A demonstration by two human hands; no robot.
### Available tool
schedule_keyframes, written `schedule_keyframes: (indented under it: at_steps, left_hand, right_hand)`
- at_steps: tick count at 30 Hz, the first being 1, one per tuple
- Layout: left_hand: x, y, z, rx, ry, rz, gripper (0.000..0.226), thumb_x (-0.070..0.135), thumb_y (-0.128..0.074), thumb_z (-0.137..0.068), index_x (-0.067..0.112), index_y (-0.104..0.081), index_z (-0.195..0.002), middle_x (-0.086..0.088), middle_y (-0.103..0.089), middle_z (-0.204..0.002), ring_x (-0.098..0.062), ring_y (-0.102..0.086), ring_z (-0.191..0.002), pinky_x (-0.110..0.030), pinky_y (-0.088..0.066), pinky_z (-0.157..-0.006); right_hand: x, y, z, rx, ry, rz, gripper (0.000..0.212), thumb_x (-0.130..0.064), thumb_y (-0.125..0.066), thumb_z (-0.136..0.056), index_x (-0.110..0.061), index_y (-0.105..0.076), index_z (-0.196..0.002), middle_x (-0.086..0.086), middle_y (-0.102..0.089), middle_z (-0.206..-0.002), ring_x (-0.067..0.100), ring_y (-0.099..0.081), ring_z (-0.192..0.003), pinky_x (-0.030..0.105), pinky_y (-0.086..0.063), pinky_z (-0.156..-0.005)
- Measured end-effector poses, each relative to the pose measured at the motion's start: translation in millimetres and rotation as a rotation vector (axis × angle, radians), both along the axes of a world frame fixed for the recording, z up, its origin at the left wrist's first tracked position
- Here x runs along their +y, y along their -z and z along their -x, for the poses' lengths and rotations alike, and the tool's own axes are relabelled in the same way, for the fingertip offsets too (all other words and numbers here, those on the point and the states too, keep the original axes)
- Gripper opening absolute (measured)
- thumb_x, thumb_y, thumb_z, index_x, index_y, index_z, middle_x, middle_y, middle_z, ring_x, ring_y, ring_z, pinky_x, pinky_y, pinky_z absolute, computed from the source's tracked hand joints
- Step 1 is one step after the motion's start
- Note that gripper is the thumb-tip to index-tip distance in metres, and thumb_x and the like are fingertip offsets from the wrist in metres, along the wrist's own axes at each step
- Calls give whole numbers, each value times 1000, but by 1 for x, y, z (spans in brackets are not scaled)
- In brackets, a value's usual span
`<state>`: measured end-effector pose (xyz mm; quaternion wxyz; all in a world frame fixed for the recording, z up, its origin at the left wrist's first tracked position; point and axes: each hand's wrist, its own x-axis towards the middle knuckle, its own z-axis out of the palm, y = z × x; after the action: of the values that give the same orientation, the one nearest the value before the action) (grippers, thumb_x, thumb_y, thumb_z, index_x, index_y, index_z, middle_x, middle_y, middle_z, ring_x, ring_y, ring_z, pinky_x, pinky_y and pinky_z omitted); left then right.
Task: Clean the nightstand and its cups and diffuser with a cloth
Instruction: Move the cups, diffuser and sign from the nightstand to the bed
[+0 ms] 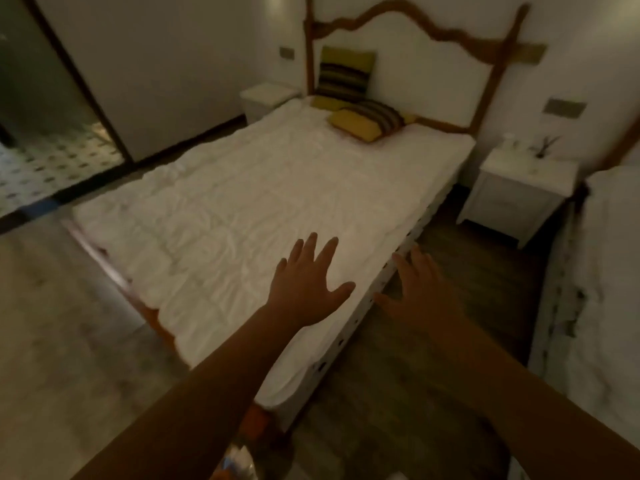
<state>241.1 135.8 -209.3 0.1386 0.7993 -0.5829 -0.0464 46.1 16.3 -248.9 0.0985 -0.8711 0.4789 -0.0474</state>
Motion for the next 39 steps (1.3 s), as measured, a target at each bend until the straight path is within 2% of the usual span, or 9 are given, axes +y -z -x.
schedule_keyframes:
  at_steps: [7, 17, 20, 25, 39]
  left_hand:
    - [-139, -22, 94, -99, 183, 21, 90, 85, -22, -75, 40, 5, -148, -5, -2, -163, -31, -4, -148, -56, -17, -113]
    - [-296, -29, 183, -85, 364, -17, 98, 90, -16, -69, 39, 7, -149, -3, 2, -163, -28, -2, -148, -55, -15, -115]
    - [-340, -25, 195, -84, 400, -23, 95, 87, -25, -72, 39, 9, -148, -3, 0, -162, -29, -3, -148, -55, -15, -115]
    - [-431, -18, 195, -65, 478, -35, 91, 80, -36, -79, 39, 7, -148, -3, 0, -162, -29, -4, -148, -56, -16, -115]
    - [-691, -25, 161, -61, 618, -60, 91, 79, -39, -79, 36, 0, -150, -6, -4, -162, -31, -9, -147, -59, -23, -113]
  right_hand:
    - [-98, -38, 114, 23, 140, 2, 107, -93, -23, -65, -34, -5, -152, 3, 10, -163, 30, 3, -149, 57, -13, -116]
    - [-204, -57, 215, 55, 356, -69, 105, -92, -28, -67, -35, -1, -152, -1, 15, -162, 28, 5, -149, 57, -13, -116]
    - [-234, -59, 227, 63, 399, -99, 105, -90, -29, -67, -34, -2, -152, 0, 15, -162, 28, 5, -149, 58, -12, -114]
    - [-301, -62, 234, 106, 434, -115, 95, -77, -42, -81, -32, 0, -154, 4, 16, -162, 30, 4, -149, 57, -15, -117]
    - [-535, -47, 203, 45, 564, -135, 95, -77, -46, -80, -34, 0, -152, 0, 10, -163, 28, -2, -149, 54, -22, -115]
